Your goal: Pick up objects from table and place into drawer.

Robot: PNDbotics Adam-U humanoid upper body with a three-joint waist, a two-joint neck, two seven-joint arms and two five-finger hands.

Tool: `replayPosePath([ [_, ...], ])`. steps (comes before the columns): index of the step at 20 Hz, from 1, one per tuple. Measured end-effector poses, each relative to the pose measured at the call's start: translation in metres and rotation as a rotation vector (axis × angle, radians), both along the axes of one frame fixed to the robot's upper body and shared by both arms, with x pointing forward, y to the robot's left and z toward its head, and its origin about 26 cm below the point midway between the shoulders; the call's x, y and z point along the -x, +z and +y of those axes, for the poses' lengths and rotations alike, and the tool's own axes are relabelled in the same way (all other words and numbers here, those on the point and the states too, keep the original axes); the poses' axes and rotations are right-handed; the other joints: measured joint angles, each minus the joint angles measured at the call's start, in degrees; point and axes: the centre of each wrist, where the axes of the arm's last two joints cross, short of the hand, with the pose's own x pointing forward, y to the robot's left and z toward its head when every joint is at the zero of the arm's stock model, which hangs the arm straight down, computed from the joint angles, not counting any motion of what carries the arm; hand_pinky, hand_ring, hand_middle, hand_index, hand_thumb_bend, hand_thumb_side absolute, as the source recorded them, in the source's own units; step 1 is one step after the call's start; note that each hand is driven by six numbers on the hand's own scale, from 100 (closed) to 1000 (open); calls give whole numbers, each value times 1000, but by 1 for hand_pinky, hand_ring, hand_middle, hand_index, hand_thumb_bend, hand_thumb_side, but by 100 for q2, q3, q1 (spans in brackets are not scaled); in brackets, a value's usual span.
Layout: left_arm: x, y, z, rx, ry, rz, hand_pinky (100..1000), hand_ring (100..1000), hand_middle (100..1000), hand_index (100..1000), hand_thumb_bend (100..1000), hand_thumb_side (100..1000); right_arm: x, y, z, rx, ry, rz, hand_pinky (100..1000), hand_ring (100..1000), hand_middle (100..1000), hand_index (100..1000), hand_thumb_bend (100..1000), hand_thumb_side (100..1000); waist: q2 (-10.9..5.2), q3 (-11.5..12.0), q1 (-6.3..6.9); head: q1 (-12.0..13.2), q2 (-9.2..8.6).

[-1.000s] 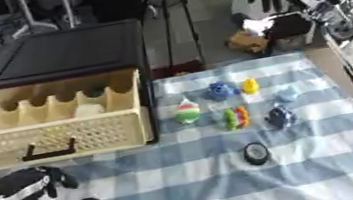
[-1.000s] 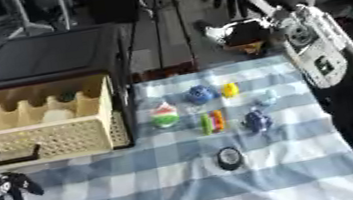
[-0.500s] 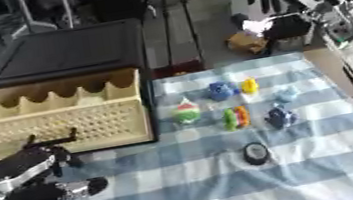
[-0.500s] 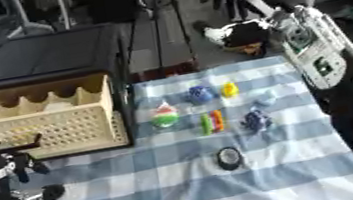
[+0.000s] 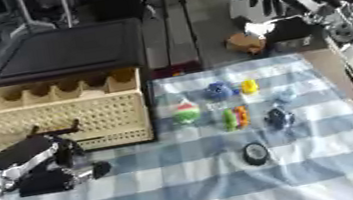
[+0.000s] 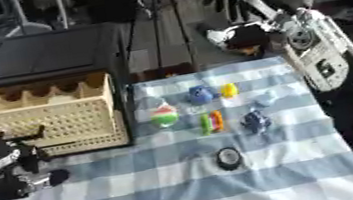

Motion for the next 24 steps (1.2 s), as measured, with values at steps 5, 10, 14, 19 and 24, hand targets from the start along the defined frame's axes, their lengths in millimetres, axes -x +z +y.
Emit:
replayPosePath([
  [5, -17, -7, -3, 13, 46, -20, 555, 689, 740, 803, 648, 1000, 0, -1, 2, -5, 7, 3, 266, 391, 512, 728, 354, 560, 0, -51, -24, 14, 0],
  [10, -31, -14, -4, 28, 95, -40, 549, 679, 733, 797, 639, 1000, -1, -2, 3, -8, 12, 7, 267, 390, 511, 728, 356, 561, 1, -112, -31, 49, 1],
  [14, -42, -16, -5, 49, 128, -55, 543, 670, 726, 793, 635, 1000, -1, -3, 5, -11, 18, 10, 267, 390, 510, 728, 357, 562, 18, -162, -38, 69, 0],
  [19, -52, -17, -4, 74, 168, -72, 533, 653, 714, 785, 630, 1000, -1, -4, 6, -8, 23, 12, 268, 390, 508, 728, 354, 562, 31, -227, -47, 102, -2],
  [24, -60, -17, -4, 91, 196, -93, 525, 635, 698, 774, 624, 1000, -1, -4, 7, -9, 31, 15, 268, 389, 506, 730, 348, 561, 55, -279, -53, 132, -3],
])
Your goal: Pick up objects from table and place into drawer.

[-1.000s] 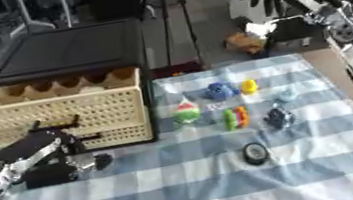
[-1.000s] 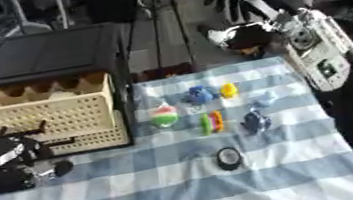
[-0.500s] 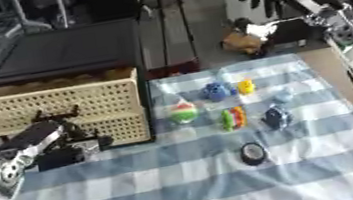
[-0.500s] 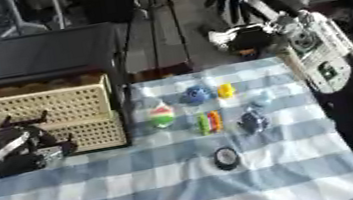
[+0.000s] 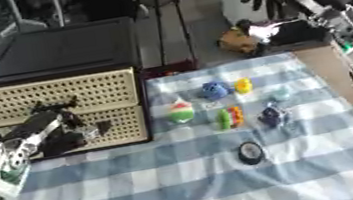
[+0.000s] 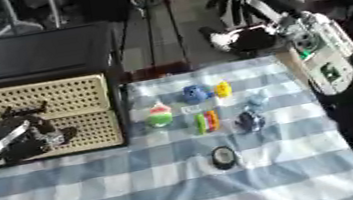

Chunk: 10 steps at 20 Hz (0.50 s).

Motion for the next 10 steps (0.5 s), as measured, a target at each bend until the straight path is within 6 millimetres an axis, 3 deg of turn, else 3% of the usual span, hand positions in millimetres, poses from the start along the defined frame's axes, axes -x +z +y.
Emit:
replayPosePath([
  [10, -7, -5, -1, 32, 32, -49, 513, 594, 657, 750, 622, 1000, -1, -4, 4, -5, 13, 13, 267, 388, 503, 730, 343, 565, 10, -36, -30, 22, -2],
])
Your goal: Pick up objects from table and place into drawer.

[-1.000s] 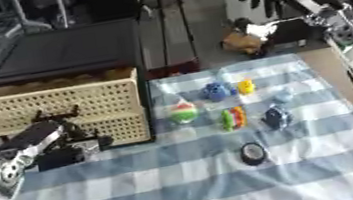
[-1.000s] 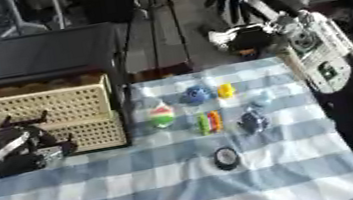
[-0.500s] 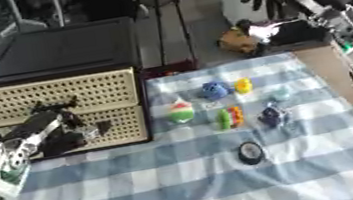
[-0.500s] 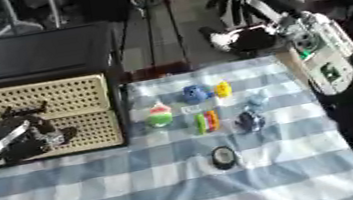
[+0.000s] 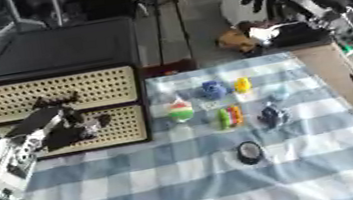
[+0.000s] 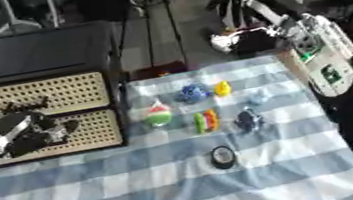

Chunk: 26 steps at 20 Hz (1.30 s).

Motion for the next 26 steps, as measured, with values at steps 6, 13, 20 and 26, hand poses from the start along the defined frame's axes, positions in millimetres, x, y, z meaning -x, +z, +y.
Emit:
replayPosePath([
  [6, 19, 9, 5, 40, -52, -56, 508, 556, 615, 735, 612, 1000, 0, -1, -1, 0, -2, 5, 267, 388, 502, 730, 337, 568, 0, 13, 3, -8, -1],
  [13, 65, 34, 22, 110, -111, -170, 478, 514, 579, 708, 604, 1000, 4, -10, -7, -17, -12, 20, 266, 387, 500, 730, 329, 571, 0, 70, 4, -50, -2],
  [20, 102, 54, 36, 207, -116, -279, 465, 495, 561, 698, 614, 1000, 16, -12, -13, -71, -5, 7, 263, 383, 496, 728, 316, 576, -9, 105, -14, -57, -2],
  [26, 121, 61, 40, 262, -131, -328, 454, 478, 549, 691, 624, 1000, 30, -10, -16, -124, 20, -15, 260, 378, 487, 727, 315, 573, -14, 118, -19, -53, -2],
])
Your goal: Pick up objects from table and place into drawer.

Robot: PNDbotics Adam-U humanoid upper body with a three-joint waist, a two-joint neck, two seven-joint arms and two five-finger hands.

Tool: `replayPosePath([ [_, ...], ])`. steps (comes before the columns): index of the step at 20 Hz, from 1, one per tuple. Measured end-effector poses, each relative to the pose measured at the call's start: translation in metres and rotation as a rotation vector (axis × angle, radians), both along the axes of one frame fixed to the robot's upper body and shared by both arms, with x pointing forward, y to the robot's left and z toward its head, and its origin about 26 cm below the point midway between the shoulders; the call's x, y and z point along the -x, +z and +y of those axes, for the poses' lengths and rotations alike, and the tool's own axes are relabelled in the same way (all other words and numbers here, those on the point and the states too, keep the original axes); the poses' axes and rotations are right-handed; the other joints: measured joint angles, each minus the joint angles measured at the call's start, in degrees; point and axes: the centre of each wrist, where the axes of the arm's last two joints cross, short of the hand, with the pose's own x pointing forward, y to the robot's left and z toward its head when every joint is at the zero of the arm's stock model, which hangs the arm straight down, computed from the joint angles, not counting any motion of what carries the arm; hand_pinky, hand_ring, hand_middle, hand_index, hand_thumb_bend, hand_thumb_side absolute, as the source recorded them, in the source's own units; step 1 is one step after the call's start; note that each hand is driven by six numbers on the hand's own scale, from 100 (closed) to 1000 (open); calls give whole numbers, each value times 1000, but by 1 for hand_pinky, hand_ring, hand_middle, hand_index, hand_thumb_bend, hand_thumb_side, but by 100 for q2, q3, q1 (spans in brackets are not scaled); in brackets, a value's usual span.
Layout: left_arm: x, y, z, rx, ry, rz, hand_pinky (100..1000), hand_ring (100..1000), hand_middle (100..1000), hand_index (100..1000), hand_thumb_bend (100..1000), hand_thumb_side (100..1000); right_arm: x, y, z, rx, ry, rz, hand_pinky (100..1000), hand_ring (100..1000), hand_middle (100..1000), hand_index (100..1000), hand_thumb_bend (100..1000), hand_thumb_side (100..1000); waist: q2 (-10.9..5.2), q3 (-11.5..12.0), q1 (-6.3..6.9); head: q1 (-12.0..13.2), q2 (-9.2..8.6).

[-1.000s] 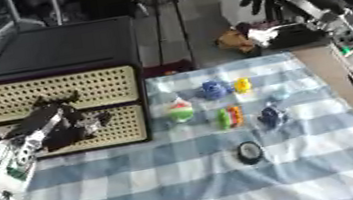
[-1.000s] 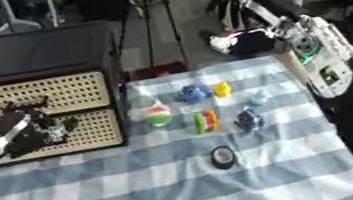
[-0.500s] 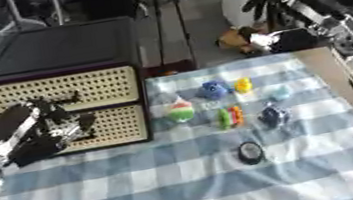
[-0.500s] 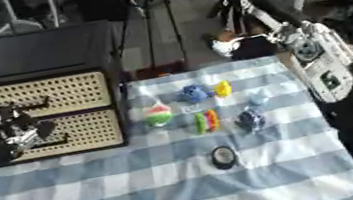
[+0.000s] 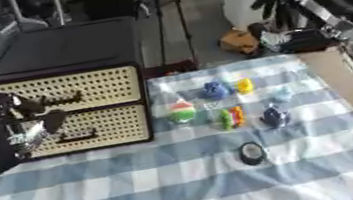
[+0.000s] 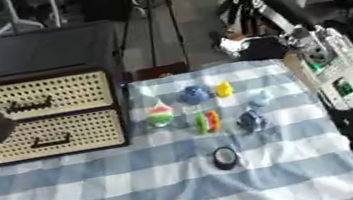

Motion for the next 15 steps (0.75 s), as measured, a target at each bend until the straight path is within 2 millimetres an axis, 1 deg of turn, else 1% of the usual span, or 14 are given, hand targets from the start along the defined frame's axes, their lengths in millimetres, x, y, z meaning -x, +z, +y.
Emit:
replayPosePath([
  [4, 6, 1, 2, 36, -2, -24, 452, 469, 539, 684, 626, 1000, 9, 2, -2, -31, 25, -4, 257, 374, 481, 725, 313, 573, 0, -4, -1, 2, 2],
  [10, 10, 2, 3, 74, -17, -49, 442, 459, 526, 679, 628, 1000, 20, 1, -4, -61, 57, 6, 254, 368, 471, 723, 312, 574, 3, 12, -14, 1, 2],
  [12, 10, 3, 4, 80, -21, -56, 416, 433, 506, 676, 630, 1000, 23, 0, -3, -69, 66, 10, 253, 367, 468, 723, 311, 574, 21, 17, -17, 1, 2],
  [15, 10, 3, 4, 83, -26, -64, 329, 333, 426, 686, 678, 1000, 26, -1, -4, -78, 71, 16, 251, 365, 465, 722, 306, 574, 42, 20, -16, 1, 3],
])
